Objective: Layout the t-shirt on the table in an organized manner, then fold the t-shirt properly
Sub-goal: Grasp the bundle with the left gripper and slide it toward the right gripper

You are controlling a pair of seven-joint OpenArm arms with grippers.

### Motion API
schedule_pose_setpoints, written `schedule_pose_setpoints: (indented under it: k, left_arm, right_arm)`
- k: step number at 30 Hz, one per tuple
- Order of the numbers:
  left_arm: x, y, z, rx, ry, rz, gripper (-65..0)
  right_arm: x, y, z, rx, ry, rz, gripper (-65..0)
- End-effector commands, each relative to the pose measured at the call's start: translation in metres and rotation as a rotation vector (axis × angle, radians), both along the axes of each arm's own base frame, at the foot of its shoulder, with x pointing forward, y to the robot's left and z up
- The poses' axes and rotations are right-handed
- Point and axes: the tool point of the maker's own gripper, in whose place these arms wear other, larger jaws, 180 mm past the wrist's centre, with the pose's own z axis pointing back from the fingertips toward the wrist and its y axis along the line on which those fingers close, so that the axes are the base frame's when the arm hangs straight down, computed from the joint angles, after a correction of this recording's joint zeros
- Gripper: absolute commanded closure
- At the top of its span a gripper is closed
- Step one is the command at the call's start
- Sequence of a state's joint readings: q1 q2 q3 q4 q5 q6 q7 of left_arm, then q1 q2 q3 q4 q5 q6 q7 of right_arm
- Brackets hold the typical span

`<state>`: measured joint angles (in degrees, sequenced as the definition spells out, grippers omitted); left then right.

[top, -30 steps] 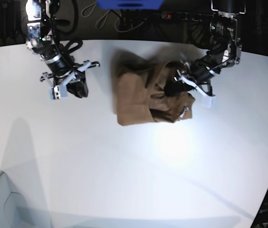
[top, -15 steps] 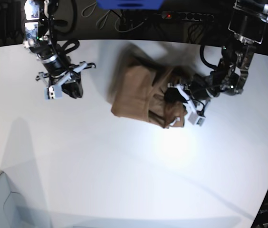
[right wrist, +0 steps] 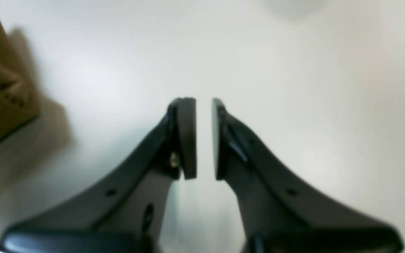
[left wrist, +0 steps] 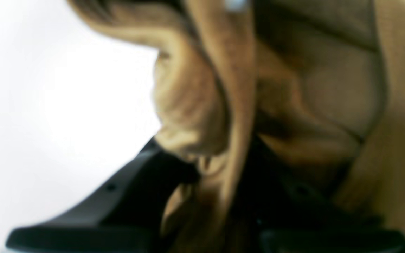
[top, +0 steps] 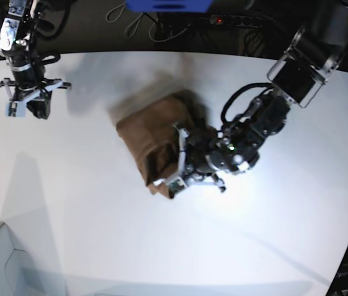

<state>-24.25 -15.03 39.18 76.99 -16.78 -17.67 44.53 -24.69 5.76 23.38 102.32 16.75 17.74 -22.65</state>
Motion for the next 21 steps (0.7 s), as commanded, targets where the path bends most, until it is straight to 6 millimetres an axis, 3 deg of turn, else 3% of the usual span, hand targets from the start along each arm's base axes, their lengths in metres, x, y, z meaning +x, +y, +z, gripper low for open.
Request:
schedule_pose_setpoints:
  k: [1,7,14,17,21]
  left_arm:
    - [0.011,-0.015,0.017,0.002,-0.074,-0.041,-0.3]
    - [-0.016,-0.074,-0.012,0.159,-0.125,-0.405,-0.3]
    - [-0.031,-0.098,-0.037,0.270,-0.155,-0.605,-0.8]
    - [-0.029,-0.100,-0.036,0.291,-0.170,-0.612,-7.0]
    - [-0.025,-0.106,-0.022,0.275,-0.214,-0.618,-23.8]
  right_arm:
    - [-0.002,-0.006,0.008,-0.012,-0.024,-0.004,-6.4]
    - [-0.018,-0.028,0.007,-0.042,-0.003,-0.057,-6.4]
    - [-0.022,-0.034,0.006,-0.047,0.004,-0.077,-6.4]
    - [-0.023,-0.029,0.005,-0.028,-0.001,-0.088,-6.4]
    - [-0.021,-0.026,0.004,-0.024,-0.002,-0.081,-6.4]
